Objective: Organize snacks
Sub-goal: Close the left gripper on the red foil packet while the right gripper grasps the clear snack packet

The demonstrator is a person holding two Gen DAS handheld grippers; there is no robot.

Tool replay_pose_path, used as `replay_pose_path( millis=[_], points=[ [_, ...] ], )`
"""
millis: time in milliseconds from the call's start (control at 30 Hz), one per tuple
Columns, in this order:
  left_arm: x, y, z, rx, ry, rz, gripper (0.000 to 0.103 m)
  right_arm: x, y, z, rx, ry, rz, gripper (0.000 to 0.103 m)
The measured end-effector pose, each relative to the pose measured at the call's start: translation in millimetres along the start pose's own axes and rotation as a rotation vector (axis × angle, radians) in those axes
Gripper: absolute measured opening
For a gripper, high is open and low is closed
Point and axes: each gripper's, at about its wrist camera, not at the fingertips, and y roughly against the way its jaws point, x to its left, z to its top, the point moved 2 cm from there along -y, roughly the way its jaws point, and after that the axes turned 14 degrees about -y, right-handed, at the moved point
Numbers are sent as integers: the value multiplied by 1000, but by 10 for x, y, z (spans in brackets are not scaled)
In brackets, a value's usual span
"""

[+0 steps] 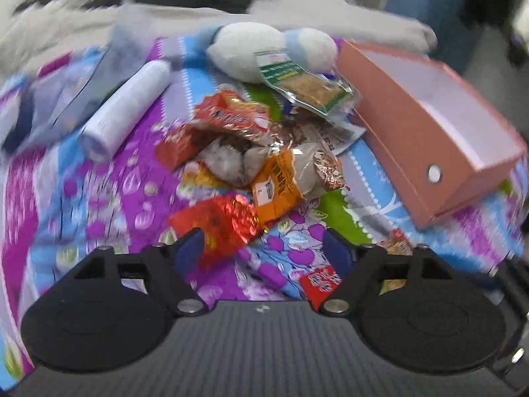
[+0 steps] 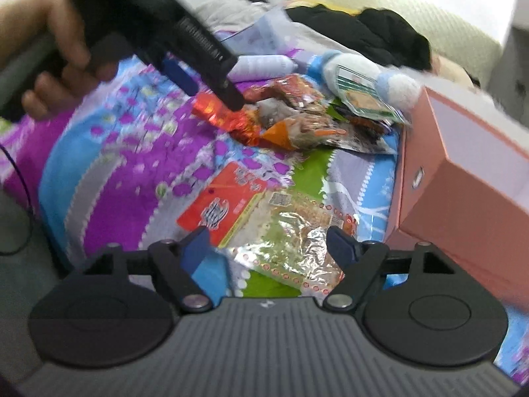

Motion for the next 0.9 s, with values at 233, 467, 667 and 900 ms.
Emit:
replay_pose_path(
  millis=[233,467,667,900],
  points=[
    [-120,-296,183,51,-258,50,85,-338,-249,50,5,-269,-42,86],
    [-133,-501,168,74,-404,89,85,-484,-417,34,14,-362,-61,87],
    [-110,-705,171,109,-449,70,85,-549,-558,17,47,-398,-59,89],
    [-26,-919,105,143,-415,47,81,-510,-639,25,48,-355,-68,91]
  ],
)
